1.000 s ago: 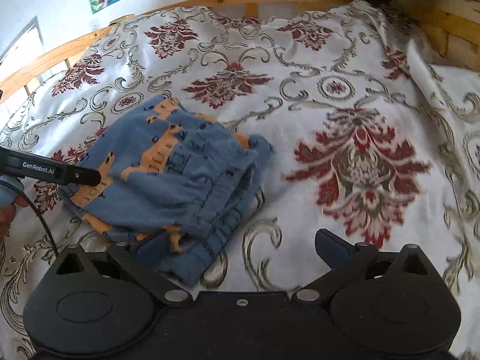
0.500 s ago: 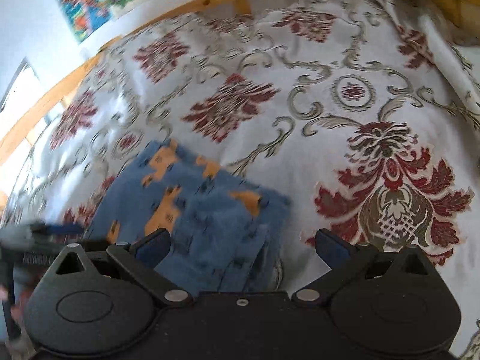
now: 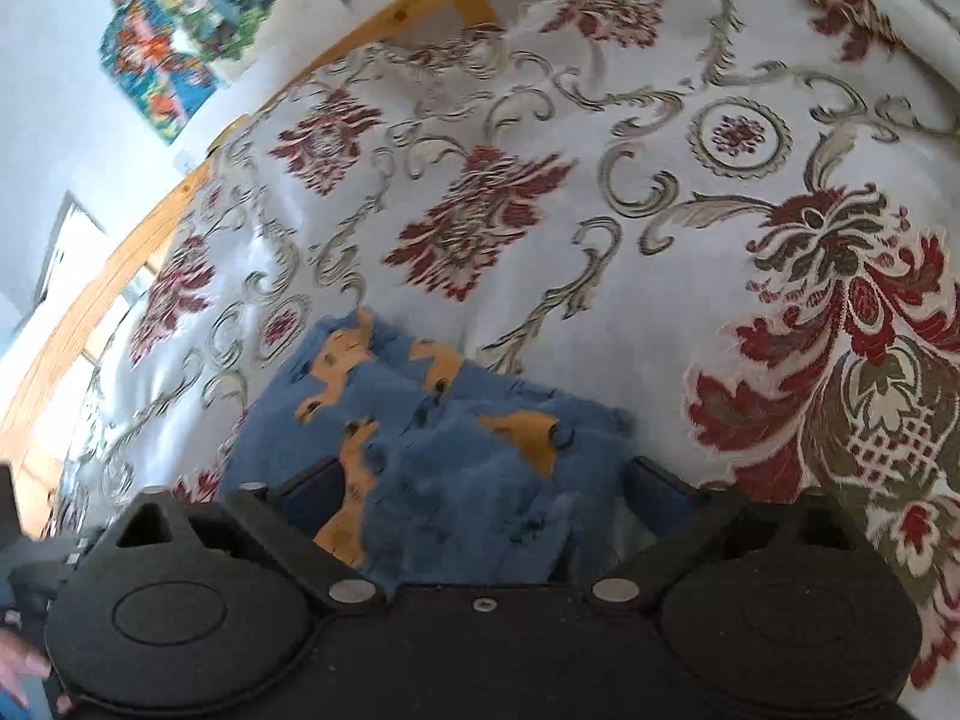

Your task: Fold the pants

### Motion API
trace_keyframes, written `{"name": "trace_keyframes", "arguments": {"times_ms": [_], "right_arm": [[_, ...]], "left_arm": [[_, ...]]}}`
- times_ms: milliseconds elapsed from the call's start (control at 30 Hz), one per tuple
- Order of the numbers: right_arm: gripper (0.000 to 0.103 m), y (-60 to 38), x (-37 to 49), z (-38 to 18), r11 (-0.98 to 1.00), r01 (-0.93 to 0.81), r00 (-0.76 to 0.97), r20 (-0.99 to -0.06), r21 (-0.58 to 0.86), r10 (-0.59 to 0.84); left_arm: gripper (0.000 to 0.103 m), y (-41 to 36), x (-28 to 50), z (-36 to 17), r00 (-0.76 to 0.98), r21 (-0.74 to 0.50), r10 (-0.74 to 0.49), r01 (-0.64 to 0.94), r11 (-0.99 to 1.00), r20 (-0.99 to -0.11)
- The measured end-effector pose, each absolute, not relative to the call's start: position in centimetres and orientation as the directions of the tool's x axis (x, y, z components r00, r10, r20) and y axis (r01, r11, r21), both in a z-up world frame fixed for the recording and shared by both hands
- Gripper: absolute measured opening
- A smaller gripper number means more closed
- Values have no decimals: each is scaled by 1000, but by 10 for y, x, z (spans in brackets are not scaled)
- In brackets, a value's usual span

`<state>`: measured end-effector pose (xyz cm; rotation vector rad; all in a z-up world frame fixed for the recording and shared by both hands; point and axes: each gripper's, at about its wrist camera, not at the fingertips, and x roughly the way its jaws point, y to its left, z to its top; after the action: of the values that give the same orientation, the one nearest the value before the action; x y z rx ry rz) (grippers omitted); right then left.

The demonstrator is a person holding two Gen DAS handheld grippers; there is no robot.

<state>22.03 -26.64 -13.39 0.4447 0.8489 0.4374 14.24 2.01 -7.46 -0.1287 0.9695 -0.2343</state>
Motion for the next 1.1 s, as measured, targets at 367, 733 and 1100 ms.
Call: {"name": "trace_keyframes", "arguments": {"times_ms": [367,733,1100], "right_arm": [[38,-280,217,-140,816,-135,627,-589,562,509],[14,-250,197,-109,908,-266,714,-566,324,411],[13,-212,286,-48,911,-401,741,-550,98,385]], "left_arm": [[21,29,142,-72,536,-301,-325,135,944,-779],[15,14,126,-53,641,-199,-256,162,967,-723],[15,22,172,-34,791,-222,-241,136,966,-562]]}}
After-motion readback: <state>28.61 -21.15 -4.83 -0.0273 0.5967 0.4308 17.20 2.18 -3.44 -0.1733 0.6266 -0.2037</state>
